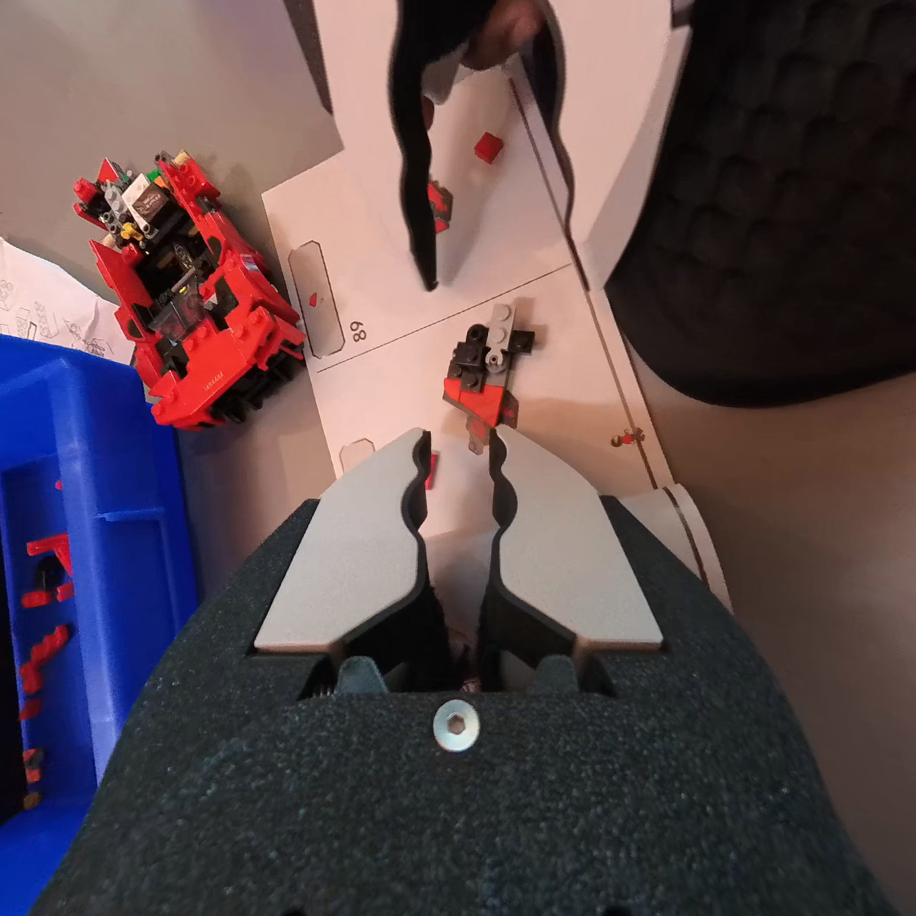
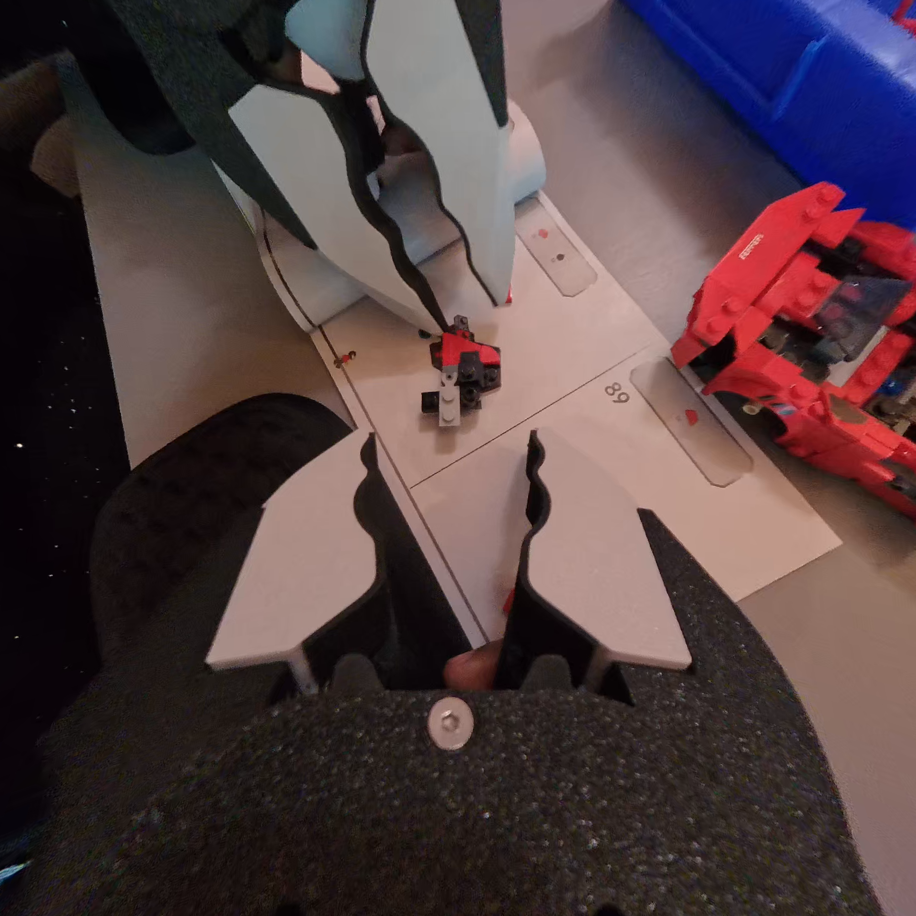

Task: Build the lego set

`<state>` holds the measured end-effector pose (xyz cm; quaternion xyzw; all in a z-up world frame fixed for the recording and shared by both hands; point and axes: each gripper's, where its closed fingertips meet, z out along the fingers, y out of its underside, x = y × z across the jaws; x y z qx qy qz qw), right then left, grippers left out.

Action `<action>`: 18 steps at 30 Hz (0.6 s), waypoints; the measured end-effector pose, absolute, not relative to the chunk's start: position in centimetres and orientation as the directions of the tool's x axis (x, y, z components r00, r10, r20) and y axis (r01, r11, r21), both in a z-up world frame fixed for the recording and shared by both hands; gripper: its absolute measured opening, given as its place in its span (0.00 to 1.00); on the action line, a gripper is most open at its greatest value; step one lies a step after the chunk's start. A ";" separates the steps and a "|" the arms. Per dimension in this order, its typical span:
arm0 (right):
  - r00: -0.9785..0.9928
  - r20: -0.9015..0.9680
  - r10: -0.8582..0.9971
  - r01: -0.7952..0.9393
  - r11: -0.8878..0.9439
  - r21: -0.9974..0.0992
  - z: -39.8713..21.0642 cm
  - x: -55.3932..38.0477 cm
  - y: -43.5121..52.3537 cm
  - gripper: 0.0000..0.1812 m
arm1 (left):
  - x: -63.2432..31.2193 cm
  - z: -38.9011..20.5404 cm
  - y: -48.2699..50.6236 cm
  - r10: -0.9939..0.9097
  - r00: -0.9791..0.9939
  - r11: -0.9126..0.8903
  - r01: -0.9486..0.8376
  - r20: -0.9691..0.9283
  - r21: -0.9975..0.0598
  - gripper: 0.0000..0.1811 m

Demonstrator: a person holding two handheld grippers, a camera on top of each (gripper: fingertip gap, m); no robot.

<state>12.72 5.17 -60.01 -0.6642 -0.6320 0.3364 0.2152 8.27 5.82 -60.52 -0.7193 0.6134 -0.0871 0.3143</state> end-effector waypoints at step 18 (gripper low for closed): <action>-0.021 -0.229 0.973 0.676 -0.154 -0.720 -58.3 15.7 3.5 0.31 | 9.0 -60.4 7.6 -0.934 0.208 -0.024 -0.848 -0.290 -0.529 0.11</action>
